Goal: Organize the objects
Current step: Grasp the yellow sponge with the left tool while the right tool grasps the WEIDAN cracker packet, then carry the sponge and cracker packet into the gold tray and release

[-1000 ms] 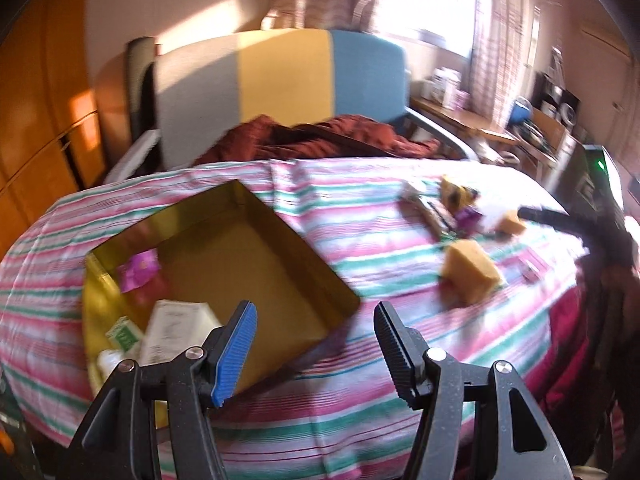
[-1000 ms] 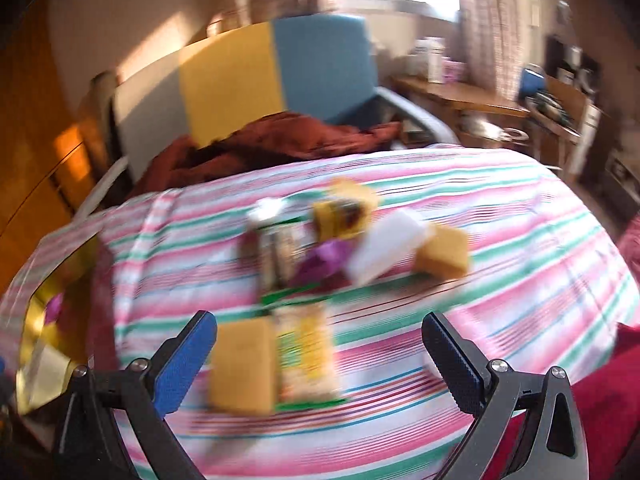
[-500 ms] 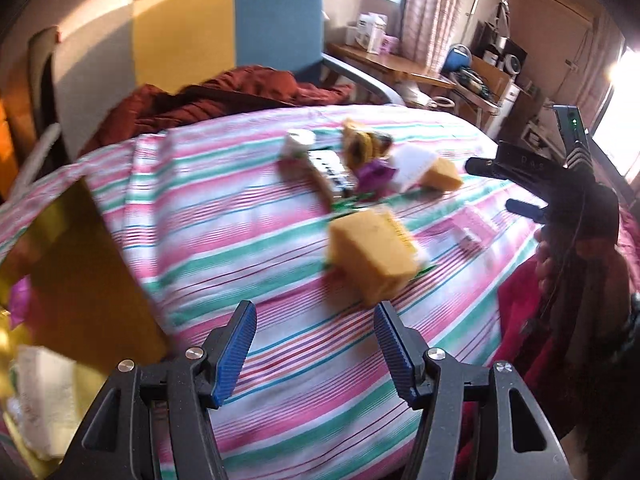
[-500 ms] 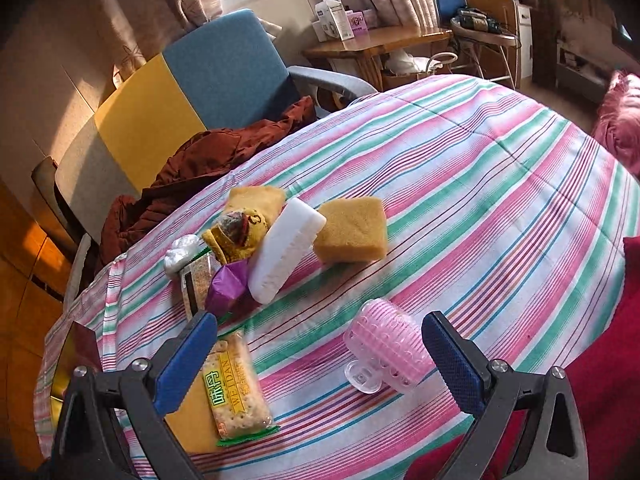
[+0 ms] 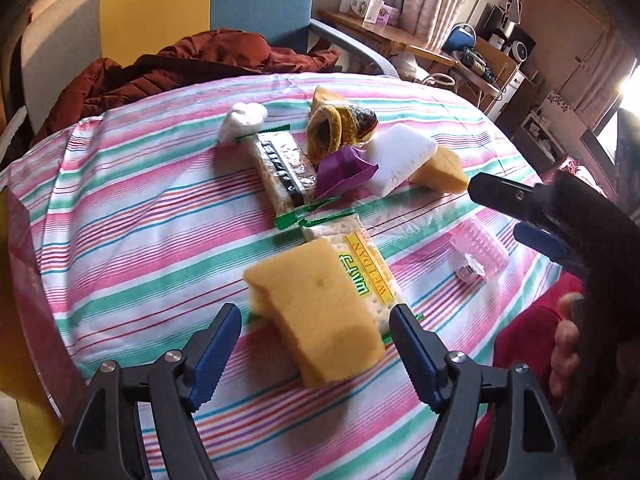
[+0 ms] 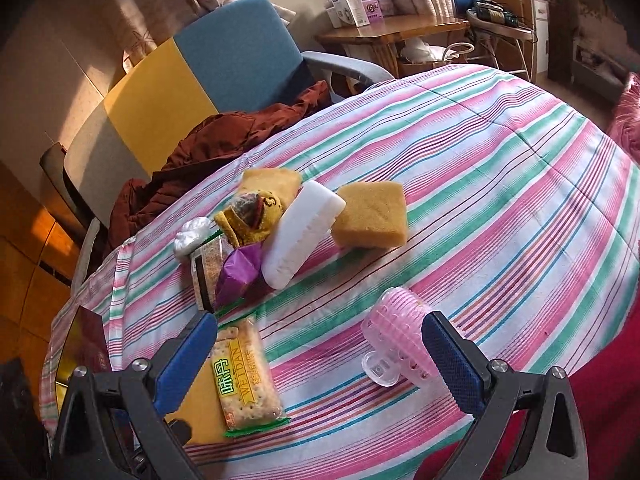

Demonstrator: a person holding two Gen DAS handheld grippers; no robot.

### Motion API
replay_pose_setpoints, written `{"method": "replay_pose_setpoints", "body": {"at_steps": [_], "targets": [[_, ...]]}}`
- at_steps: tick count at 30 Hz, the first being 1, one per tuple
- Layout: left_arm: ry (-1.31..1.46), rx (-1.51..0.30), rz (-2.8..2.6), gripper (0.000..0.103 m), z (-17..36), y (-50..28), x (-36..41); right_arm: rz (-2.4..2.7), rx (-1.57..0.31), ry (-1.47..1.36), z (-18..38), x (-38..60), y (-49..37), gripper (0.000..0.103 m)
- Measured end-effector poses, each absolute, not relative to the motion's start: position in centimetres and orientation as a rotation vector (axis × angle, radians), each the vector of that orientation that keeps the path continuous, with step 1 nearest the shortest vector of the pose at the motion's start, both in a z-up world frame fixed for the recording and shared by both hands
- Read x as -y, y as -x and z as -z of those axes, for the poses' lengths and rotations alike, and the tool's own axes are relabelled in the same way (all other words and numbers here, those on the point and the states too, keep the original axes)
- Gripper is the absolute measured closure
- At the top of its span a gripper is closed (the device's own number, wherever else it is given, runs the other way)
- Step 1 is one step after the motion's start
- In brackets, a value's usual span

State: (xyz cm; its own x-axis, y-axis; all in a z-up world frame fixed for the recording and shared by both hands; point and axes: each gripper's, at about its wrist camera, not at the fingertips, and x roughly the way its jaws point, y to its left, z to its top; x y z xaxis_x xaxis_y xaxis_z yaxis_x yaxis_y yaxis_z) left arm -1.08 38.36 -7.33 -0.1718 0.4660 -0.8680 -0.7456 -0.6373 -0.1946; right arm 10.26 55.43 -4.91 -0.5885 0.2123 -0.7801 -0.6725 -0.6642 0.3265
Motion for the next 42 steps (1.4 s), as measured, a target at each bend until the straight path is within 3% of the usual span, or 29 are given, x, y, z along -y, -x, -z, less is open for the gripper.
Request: {"method": "replay_pose_setpoints", "body": {"at_steps": [4, 6, 9, 18, 29, 31, 33, 34, 42], "targets": [[1.298, -0.369, -1.917, 0.028, 8.8, 1.9, -38.9, -2.257, -0.830, 1.017, 5.1, -55.3, -10.0, 0.000], [1.329, -0.285, -1.862, 0.043, 9.3, 2.4, -37.8, -2.262, -0.825, 1.027, 5.1, -55.2, -9.9, 0.000], [1.290, -0.263, -1.841, 0.055, 8.7, 2.0, -36.3, -2.298, -0.826, 1.049, 5.2, -54.7, -9.5, 0.000], [1.201, -0.284, -1.849, 0.059, 7.3, -0.2, -32.3, -2.421, -0.618, 1.270, 6.5, -50.6, -6.4, 0.000], [1.176, -0.238, -1.880, 0.059, 6.2, -1.1, -28.3, -2.372, -0.407, 1.571, 10.4, -47.8, -2.5, 0.027], [1.177, -0.232, -1.879, 0.059, 6.2, -1.3, -28.0, -2.347, -0.369, 1.600, 11.0, -47.7, -2.2, 0.038], [1.175, -0.225, -1.879, 0.059, 6.1, -1.5, -27.7, -2.356, -0.348, 1.604, 11.0, -47.6, -2.2, 0.043], [1.171, -0.223, -1.882, 0.059, 6.0, -1.6, -27.5, -2.372, -0.356, 1.605, 10.9, -47.6, -2.2, 0.054], [1.110, -0.174, -1.940, 0.059, 3.3, -1.9, -25.0, -2.467, -0.388, 1.522, 8.9, -47.5, -3.3, 0.055]]}}
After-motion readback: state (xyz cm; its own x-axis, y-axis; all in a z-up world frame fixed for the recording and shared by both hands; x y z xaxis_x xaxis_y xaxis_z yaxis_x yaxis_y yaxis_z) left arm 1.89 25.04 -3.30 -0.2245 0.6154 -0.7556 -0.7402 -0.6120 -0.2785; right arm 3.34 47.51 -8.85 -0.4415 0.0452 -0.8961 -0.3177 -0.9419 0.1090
